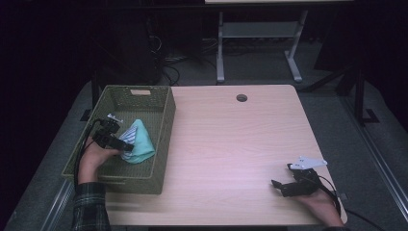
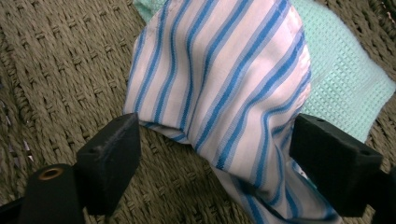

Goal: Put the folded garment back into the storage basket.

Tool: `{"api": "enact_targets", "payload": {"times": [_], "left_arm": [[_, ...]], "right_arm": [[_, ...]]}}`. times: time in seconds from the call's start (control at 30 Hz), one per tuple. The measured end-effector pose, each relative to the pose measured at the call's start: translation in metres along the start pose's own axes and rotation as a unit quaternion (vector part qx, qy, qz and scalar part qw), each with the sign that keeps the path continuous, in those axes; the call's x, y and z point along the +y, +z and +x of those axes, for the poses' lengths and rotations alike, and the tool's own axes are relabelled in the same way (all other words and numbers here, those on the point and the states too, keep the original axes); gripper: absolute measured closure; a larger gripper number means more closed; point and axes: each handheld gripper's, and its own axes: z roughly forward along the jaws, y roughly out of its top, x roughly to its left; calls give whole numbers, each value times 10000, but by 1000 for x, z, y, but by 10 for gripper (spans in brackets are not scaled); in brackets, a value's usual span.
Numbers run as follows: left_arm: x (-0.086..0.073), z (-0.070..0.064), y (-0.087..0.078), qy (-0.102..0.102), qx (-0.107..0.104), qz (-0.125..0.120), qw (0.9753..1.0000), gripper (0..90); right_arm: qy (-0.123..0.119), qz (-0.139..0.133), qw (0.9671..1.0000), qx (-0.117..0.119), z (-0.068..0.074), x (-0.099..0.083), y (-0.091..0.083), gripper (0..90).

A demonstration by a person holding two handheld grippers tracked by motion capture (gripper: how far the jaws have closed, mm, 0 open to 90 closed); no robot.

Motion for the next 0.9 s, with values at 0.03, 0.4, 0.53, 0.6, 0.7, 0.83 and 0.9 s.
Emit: {"api": "enact_targets", "payload": {"times": [0.03, 0.4, 0.53, 0.6, 0.7, 0.83, 0.9], "left_arm": [[0, 0, -1, -6, -1, -8, 10000, 146], [4, -7, -15, -17, -113, -328, 9994, 139], [9, -13, -25, 13, -261, -571, 9980, 139], [11, -17, -28, 27, -334, -669, 9972, 139], [14, -22, -33, 38, -425, -803, 9959, 139], [16, -27, -38, 5, -557, -985, 9936, 140], [17, -30, -41, 14, -558, -1026, 9932, 140]], "right_arm": [[-2, -1, 10000, 0, 0, 0, 0, 92], [6, -1, 10000, 5, 0, 0, 0, 90], [-2, 1, 10000, 6, 0, 0, 0, 89], [1, 0, 10000, 5, 0, 0, 0, 88], [12, -1, 10000, 10, 0, 0, 0, 87], [8, -2, 10000, 10, 0, 0, 0, 87], [8, -2, 10000, 10, 0, 0, 0, 86]]}}
